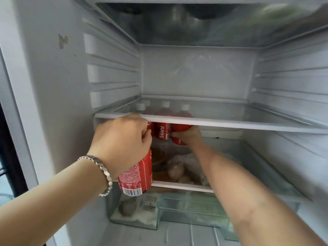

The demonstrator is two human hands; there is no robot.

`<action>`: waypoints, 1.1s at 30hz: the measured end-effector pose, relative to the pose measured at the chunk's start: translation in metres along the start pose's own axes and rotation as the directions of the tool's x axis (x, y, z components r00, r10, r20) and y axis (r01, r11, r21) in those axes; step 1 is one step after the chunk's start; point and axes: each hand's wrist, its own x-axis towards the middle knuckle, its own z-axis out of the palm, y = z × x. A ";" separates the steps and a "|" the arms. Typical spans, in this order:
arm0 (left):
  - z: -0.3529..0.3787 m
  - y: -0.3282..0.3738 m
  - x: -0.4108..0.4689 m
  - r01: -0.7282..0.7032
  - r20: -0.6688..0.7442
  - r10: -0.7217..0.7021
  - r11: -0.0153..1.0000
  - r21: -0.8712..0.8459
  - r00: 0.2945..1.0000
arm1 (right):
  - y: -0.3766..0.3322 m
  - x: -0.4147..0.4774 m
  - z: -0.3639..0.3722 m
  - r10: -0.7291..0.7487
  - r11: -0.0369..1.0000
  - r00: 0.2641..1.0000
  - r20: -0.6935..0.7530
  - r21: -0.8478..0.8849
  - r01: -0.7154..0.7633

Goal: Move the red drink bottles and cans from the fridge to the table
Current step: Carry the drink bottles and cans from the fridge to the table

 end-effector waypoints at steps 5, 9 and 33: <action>0.003 -0.002 -0.003 0.000 -0.034 0.001 1.000 0.013 0.999 | 0.006 -0.049 -0.018 0.003 0.999 0.995 0.104 -0.040 0.001; 0.004 0.000 -0.002 0.014 -0.053 -0.014 1.000 -0.007 0.999 | 0.012 -0.101 -0.047 -0.017 1.000 0.976 0.217 -0.017 0.021; -0.020 0.003 -0.016 -0.498 -0.089 0.492 0.864 -0.069 0.866 | 0.001 -0.195 -0.051 -0.499 0.865 0.863 0.081 -0.018 0.502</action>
